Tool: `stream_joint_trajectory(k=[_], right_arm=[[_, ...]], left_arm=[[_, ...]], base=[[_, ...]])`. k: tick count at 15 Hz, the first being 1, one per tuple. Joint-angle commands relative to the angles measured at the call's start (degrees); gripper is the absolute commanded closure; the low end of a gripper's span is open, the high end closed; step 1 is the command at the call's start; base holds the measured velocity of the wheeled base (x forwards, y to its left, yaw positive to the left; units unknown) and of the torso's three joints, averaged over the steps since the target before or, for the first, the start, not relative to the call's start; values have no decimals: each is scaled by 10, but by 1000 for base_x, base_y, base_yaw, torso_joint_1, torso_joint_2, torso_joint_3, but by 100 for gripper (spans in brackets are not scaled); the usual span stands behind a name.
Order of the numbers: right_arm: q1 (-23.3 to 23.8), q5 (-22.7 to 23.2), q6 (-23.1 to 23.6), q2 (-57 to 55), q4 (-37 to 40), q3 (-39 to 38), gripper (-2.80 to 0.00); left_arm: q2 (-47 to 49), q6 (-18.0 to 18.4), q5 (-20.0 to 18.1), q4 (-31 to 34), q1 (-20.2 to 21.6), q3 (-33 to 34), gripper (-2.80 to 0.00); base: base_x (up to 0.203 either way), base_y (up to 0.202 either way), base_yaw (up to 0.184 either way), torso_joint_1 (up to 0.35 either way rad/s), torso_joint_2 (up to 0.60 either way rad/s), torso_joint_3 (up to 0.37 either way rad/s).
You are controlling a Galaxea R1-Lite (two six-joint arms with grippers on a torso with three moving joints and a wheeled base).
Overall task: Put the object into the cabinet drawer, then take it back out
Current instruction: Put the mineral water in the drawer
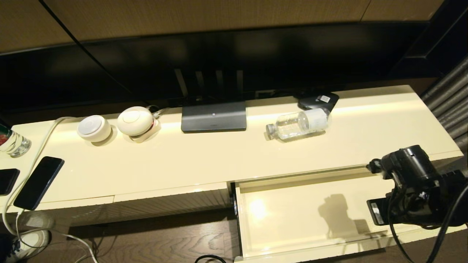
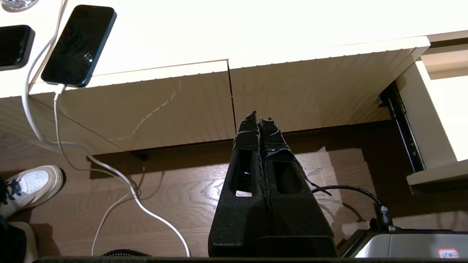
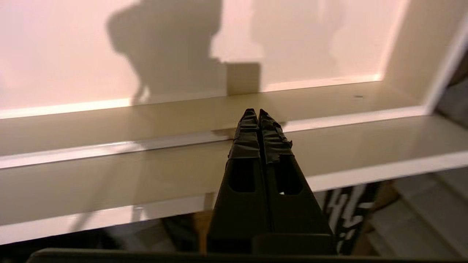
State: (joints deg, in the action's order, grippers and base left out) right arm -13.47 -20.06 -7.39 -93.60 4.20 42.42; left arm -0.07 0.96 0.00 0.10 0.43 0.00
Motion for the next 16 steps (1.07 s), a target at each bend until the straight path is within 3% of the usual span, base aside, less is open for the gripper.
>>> stream_joint_trajectory(k=[1, 5, 9, 10, 16], right_arm=[[2, -50, 44, 64, -3, -8, 0], [21, -70, 136, 96, -5, 54, 0], [34, -10, 353, 85, 4, 202, 0], [33, -1, 382, 71, 6, 220, 0], [2, 2, 466, 5, 3, 291, 0]], left_arm=[[1, 0, 0, 0, 0, 2, 0], [1, 0, 0, 0, 0, 2, 0], [1, 0, 0, 0, 0, 2, 0], [1, 0, 0, 0, 1, 2, 0], [1, 0, 0, 0, 0, 2, 0]], base=[[0, 0, 0, 0, 0, 0], [0, 0, 0, 0, 0, 0], [0, 0, 0, 0, 0, 0], [0, 0, 0, 0, 0, 0], [0, 0, 0, 0, 0, 0]])
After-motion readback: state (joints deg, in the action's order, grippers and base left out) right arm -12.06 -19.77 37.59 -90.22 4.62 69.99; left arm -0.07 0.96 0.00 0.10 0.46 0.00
